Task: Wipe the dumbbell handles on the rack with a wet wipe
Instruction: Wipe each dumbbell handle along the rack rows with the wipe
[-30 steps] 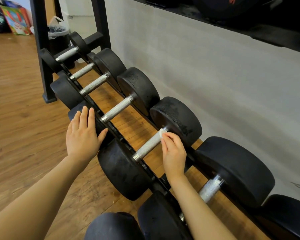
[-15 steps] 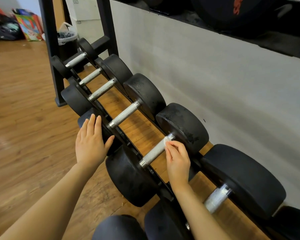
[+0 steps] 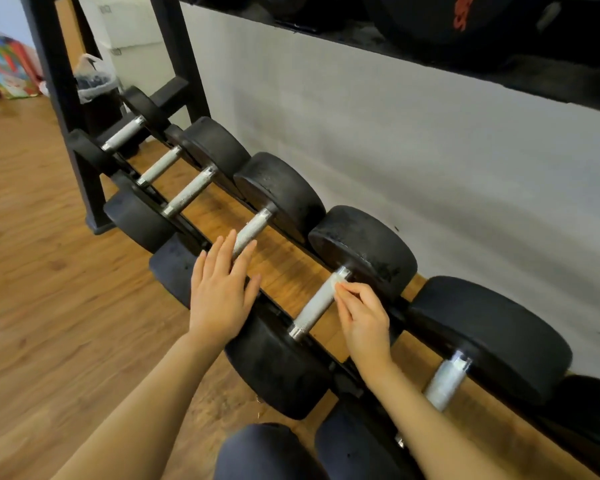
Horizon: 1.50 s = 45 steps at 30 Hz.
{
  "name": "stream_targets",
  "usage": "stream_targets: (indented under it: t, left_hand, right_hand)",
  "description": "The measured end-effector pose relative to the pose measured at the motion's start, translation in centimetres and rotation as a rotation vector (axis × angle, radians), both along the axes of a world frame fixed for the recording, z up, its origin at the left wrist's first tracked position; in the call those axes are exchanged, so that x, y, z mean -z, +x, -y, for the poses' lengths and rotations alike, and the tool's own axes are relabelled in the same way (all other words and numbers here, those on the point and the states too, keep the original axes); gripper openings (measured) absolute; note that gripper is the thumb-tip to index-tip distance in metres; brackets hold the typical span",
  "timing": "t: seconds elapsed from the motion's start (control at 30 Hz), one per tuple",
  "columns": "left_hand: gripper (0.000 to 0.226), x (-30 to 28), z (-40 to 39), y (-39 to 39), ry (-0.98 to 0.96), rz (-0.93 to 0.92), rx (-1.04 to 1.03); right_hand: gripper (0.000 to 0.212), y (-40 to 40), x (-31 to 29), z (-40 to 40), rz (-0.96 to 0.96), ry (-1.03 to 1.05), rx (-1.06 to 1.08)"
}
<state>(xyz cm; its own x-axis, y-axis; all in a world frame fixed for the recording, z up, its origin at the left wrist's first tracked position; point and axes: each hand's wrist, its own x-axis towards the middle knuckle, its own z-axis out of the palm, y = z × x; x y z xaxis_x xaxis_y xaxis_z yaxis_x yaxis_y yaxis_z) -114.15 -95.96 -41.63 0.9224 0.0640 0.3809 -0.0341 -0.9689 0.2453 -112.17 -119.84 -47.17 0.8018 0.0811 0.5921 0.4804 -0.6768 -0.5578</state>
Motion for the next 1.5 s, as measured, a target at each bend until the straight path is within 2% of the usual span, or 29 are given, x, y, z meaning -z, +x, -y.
stream_targets:
  t: [0.1,0.23,0.3,0.4,0.53,0.73,0.87,1.07,1.23,1.5]
  left_hand:
    - [0.056,-0.7,0.9,1.3,-0.006,0.015,0.154]
    - [0.056,-1.5,2.0,2.6,-0.057,0.009,0.329]
    - [0.054,-1.2,2.3,2.7,-0.099,0.025,0.384]
    - [0.053,-0.4,2.2,2.3,-0.210,0.044,0.409]
    - [0.053,0.5,1.5,1.0,-0.388,0.058,0.455]
    - [0.053,1.4,0.7,-0.1,-0.369,0.041,0.669]
    - [0.054,2.0,0.2,-0.7,-0.400,-0.048,0.682]
    - [0.042,2.4,-0.3,-1.6,-0.434,-0.112,0.680]
    - [0.051,2.6,-0.4,-2.2,-0.409,-0.105,0.726]
    - [0.048,4.4,-0.1,-4.7,-0.470,-0.016,0.595]
  right_hand:
    - [0.021,-0.3,-1.0,0.0,-0.050,-0.072,0.032]
    - [0.013,0.1,-2.0,-0.2,-0.032,-0.282,0.109]
    - [0.011,-0.1,-2.5,-0.7,-0.068,-0.290,0.158]
    - [0.016,-0.7,-3.4,-1.7,-0.168,-0.195,0.202]
    - [0.016,-0.6,-3.6,-2.9,-0.186,-0.071,0.310]
    - [0.010,-0.4,-2.2,-5.8,-0.060,0.365,0.545]
    - [0.011,-0.4,-2.3,-6.0,-0.028,0.394,0.570]
    - [0.014,-0.9,-2.3,-6.0,-0.048,0.364,0.540]
    - [0.015,-0.5,-2.7,-6.3,-0.049,0.328,0.555]
    - [0.015,-1.0,-2.6,-6.0,-0.072,0.232,0.538]
